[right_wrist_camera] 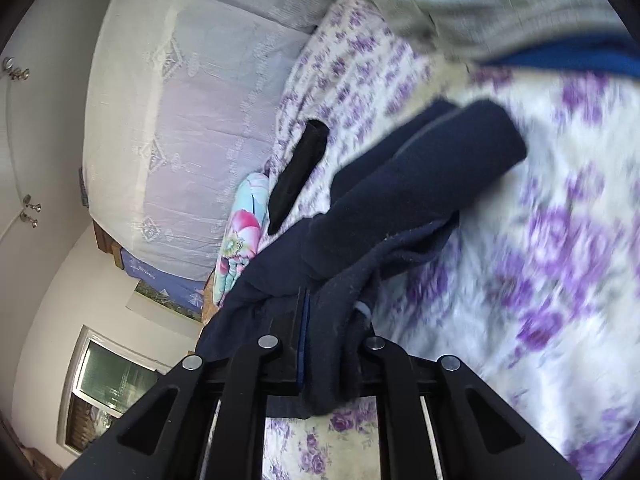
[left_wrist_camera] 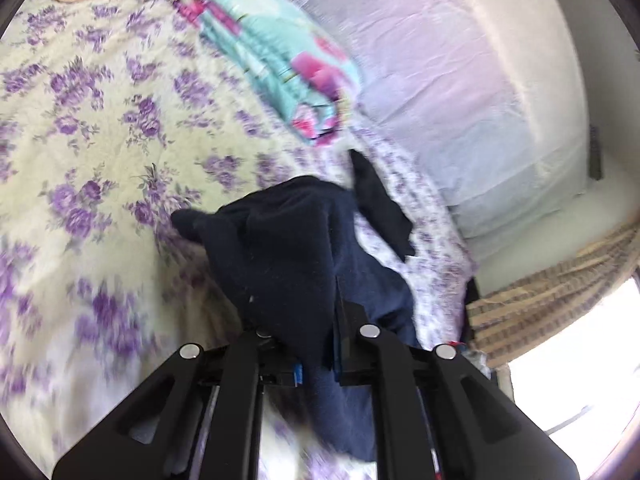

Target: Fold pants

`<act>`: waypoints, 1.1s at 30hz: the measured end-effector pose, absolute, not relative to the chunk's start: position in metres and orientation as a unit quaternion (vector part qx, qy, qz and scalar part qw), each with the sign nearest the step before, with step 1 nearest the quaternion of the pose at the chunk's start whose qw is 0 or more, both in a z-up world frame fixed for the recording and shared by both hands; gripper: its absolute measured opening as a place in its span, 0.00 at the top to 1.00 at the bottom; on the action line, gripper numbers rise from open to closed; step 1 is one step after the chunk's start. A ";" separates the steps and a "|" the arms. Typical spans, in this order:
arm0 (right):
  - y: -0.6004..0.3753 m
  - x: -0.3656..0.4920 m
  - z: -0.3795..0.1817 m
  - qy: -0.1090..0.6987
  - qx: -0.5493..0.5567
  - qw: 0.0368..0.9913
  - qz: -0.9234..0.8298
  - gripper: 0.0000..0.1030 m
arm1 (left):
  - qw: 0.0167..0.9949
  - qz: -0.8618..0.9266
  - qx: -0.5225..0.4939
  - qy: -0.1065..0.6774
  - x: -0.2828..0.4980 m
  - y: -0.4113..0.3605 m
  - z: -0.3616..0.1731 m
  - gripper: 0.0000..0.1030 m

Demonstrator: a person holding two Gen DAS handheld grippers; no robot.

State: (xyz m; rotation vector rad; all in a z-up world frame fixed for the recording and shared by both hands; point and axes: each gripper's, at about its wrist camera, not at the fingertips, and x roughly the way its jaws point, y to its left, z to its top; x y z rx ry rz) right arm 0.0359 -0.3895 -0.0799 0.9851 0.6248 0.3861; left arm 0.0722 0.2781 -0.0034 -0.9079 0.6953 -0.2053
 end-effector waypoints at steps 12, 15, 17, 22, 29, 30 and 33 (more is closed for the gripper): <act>-0.437 -0.008 -0.103 0.352 0.415 0.834 0.090 0.50 | 0.825 -0.023 -0.395 0.404 -0.025 0.276 -0.053 0.45; -0.455 -0.017 -0.077 0.307 0.405 0.859 0.069 0.45 | 0.868 0.053 -0.346 0.353 -0.029 0.292 -0.013 0.22; -0.464 -0.013 -0.063 0.288 0.401 0.867 0.069 0.45 | 0.887 0.081 -0.316 0.327 -0.026 0.300 0.007 0.15; -0.479 0.040 -0.062 0.300 0.418 0.856 0.058 0.45 | 0.891 0.050 -0.298 0.339 0.032 0.309 0.020 0.14; -0.491 0.133 -0.060 0.340 0.403 0.846 0.080 0.45 | 0.868 -0.005 -0.282 0.408 0.130 0.284 -0.012 0.14; -0.489 0.146 -0.060 0.350 0.400 0.843 0.082 0.45 | 0.866 -0.010 -0.279 0.415 0.139 0.281 -0.015 0.14; -0.489 0.178 -0.067 0.381 0.379 0.840 0.076 0.44 | 0.855 -0.025 -0.281 0.435 0.166 0.274 -0.026 0.14</act>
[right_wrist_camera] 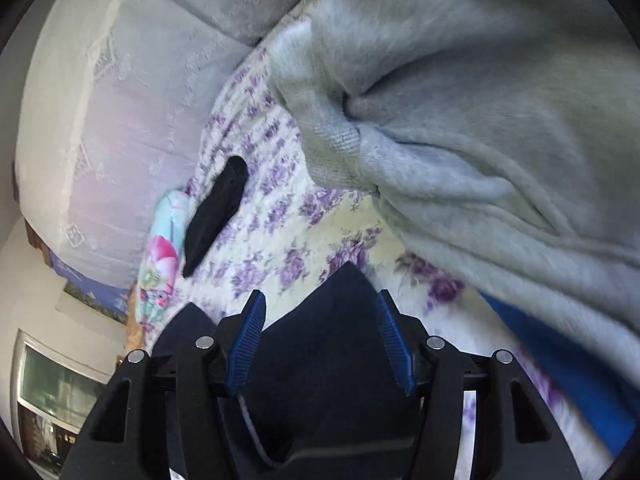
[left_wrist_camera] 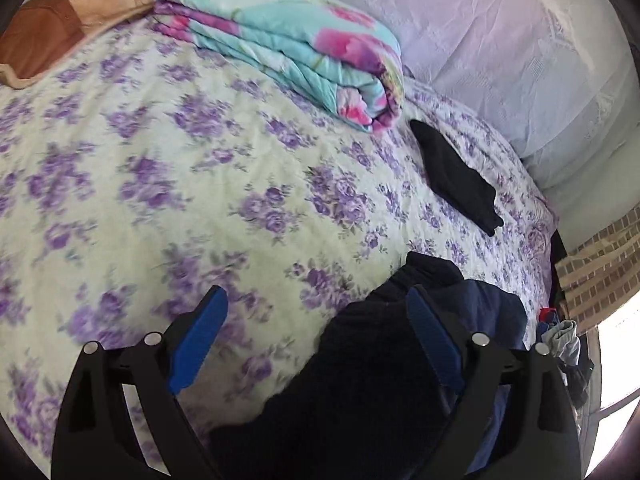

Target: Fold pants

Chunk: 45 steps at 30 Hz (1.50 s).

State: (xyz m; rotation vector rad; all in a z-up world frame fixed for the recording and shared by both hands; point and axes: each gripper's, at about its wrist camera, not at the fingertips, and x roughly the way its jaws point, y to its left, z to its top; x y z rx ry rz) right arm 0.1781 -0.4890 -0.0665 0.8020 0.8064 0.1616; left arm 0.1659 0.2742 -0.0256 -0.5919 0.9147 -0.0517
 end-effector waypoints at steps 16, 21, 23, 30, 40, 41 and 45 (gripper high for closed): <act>-0.487 0.135 -0.099 0.399 0.381 0.823 0.135 0.88 | 0.798 -0.176 -0.305 0.489 0.211 0.252 -0.054 0.38; -0.485 0.111 -0.088 0.367 0.400 0.827 0.148 0.89 | 0.795 -0.230 -0.227 0.513 0.182 0.176 -0.050 0.42; -0.483 0.108 -0.084 0.366 0.398 0.829 0.144 0.89 | 0.809 -0.238 -0.146 0.517 0.156 0.132 -0.048 0.41; -0.474 0.112 -0.089 0.368 0.405 0.826 0.135 0.89 | 0.833 -0.203 -0.128 0.500 0.146 0.119 -0.041 0.32; -0.478 0.110 -0.110 0.365 0.439 0.810 0.134 0.89 | 0.814 -0.172 -0.187 0.523 0.254 0.150 -0.040 0.17; -0.478 0.110 -0.111 0.366 0.440 0.809 0.134 0.89 | 0.808 -0.171 -0.192 0.531 0.263 0.151 -0.046 0.17; -0.481 0.111 -0.114 0.366 0.447 0.805 0.136 0.90 | 0.794 -0.185 -0.183 0.550 0.278 0.140 -0.064 0.17</act>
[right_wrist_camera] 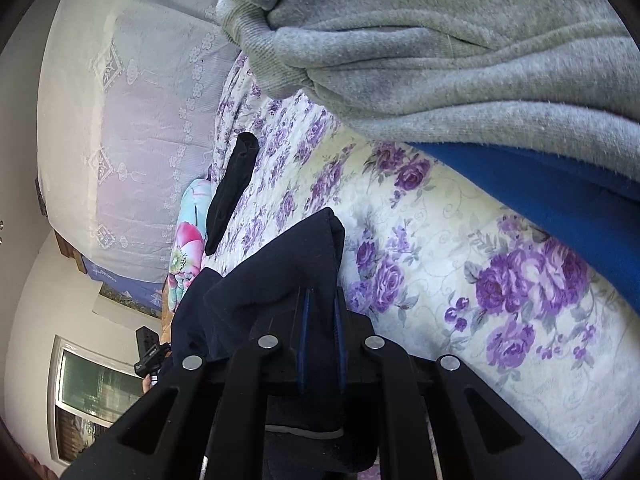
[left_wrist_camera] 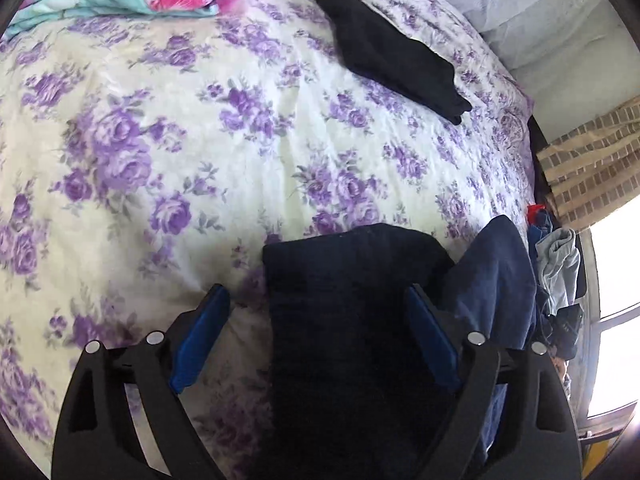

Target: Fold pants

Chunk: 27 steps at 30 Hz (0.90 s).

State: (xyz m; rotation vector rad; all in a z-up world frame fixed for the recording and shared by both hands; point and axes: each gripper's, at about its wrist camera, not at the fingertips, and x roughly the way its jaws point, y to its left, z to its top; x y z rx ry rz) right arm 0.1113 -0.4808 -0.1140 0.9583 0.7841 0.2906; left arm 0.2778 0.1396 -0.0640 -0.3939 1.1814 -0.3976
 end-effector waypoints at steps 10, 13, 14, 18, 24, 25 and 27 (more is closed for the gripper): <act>-0.484 0.108 -0.116 0.355 0.454 0.808 0.124 0.90 | 0.851 -0.210 -0.197 0.439 0.225 0.151 -0.014 0.61; -0.484 0.106 -0.101 0.343 0.443 0.821 0.113 0.91 | 0.873 -0.177 -0.245 0.382 0.208 0.192 0.026 0.61; -0.485 0.107 -0.094 0.337 0.439 0.825 0.113 0.93 | 0.877 -0.171 -0.261 0.365 0.204 0.206 0.040 0.62; -0.486 0.124 -0.058 0.316 0.417 0.844 0.116 0.96 | 0.900 -0.125 -0.276 0.313 0.194 0.259 0.087 0.62; -0.470 0.175 0.002 0.283 0.381 0.870 0.136 0.98 | 0.908 -0.037 -0.295 0.296 0.203 0.317 0.107 0.62; -0.467 0.183 0.009 0.280 0.378 0.872 0.135 0.98 | 0.904 -0.027 -0.296 0.308 0.207 0.321 0.098 0.62; -0.459 0.198 0.016 0.288 0.364 0.877 0.129 0.94 | 0.900 -0.016 -0.293 0.323 0.210 0.321 0.082 0.62</act>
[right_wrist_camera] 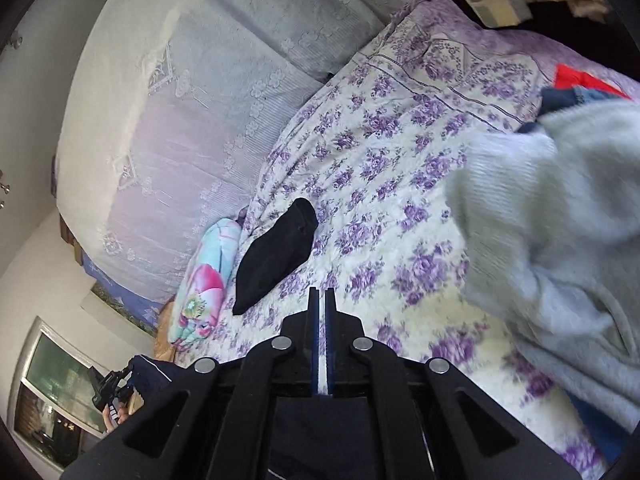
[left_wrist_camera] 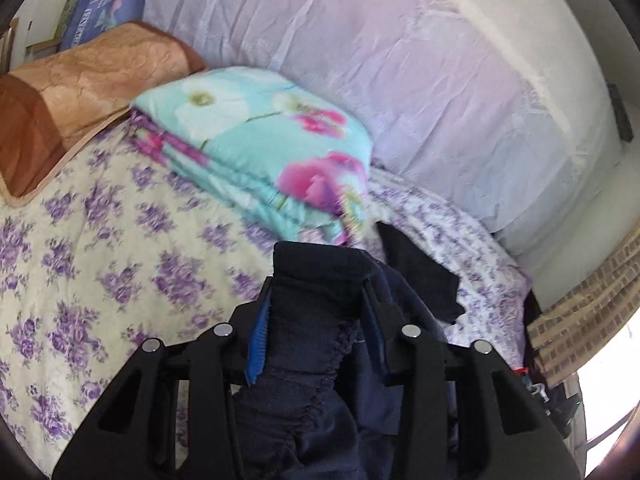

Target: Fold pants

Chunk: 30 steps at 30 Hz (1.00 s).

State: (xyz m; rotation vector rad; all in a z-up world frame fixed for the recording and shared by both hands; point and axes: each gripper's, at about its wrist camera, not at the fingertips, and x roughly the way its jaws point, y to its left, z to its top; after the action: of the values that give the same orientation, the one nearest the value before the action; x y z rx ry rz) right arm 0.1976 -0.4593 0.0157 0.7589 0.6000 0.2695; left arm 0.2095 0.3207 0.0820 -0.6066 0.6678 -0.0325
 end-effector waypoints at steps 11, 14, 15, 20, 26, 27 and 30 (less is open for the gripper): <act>-0.414 0.071 -0.035 0.354 0.347 0.850 0.177 0.60 | 0.887 -0.029 -0.325 0.328 0.187 0.341 0.032 0.61; -0.401 0.049 -0.055 0.377 0.312 0.858 0.155 0.60 | 0.886 -0.030 -0.329 0.326 0.187 0.340 0.032 0.61; -0.398 0.049 -0.060 0.378 0.306 0.860 0.157 0.61 | 0.885 -0.030 -0.333 0.325 0.186 0.341 0.031 0.61; -0.386 0.071 -0.077 0.382 0.285 0.863 0.165 0.68 | 0.883 -0.037 -0.343 0.318 0.169 0.340 0.036 0.61; -0.378 0.067 -0.053 0.329 0.317 0.862 0.222 0.92 | 0.888 -0.046 -0.336 0.311 0.134 0.339 0.050 0.61; -0.381 0.062 -0.043 0.314 0.324 0.863 0.227 0.92 | 0.889 -0.048 -0.335 0.308 0.126 0.339 0.054 0.61; -0.400 0.041 -0.002 0.253 0.336 0.878 0.230 0.92 | 0.894 -0.047 -0.334 0.295 0.106 0.337 0.067 0.61</act>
State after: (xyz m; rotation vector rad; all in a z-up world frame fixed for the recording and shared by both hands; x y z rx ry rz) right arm 0.0412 -0.4005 -0.0018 0.6999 0.5271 0.4805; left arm 0.1064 0.3369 0.0665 -0.6917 0.6128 -0.0982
